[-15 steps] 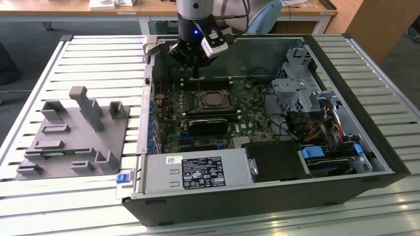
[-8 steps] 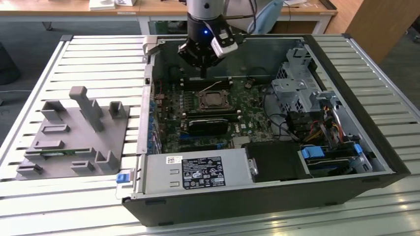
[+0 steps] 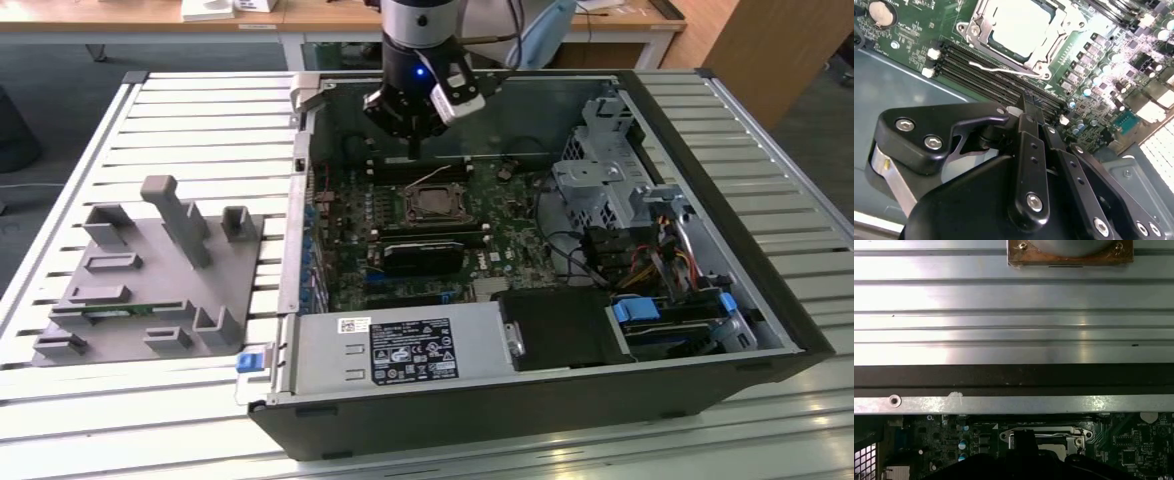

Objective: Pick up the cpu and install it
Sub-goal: 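Install the first cpu locking lever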

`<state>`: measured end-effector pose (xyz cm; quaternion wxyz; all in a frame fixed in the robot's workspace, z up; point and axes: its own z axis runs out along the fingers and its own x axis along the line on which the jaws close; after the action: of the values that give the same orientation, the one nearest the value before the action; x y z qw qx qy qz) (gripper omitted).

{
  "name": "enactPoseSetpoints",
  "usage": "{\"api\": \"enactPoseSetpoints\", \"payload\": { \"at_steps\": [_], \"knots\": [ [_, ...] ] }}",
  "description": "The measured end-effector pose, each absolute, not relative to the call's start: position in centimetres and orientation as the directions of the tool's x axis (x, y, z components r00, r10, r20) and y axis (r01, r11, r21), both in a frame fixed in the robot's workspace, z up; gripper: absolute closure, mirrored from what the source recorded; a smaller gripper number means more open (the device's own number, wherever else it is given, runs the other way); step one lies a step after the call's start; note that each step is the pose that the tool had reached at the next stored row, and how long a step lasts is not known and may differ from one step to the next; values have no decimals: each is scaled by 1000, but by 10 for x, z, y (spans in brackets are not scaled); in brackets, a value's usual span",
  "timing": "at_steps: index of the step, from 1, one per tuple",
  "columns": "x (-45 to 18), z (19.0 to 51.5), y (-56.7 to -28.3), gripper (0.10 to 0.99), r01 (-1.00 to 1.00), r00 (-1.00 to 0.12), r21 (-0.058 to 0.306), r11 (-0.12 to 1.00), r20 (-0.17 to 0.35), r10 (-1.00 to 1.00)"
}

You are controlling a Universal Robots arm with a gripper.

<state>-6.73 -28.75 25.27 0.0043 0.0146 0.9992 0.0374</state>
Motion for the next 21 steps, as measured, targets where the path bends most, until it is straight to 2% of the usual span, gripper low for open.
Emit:
{"api": "enactPoseSetpoints", "payload": {
  "at_steps": [21],
  "knots": [
    [-51, 230, -288, 980, -11, -1000, 75, 997, -7, -11]
  ]
}}
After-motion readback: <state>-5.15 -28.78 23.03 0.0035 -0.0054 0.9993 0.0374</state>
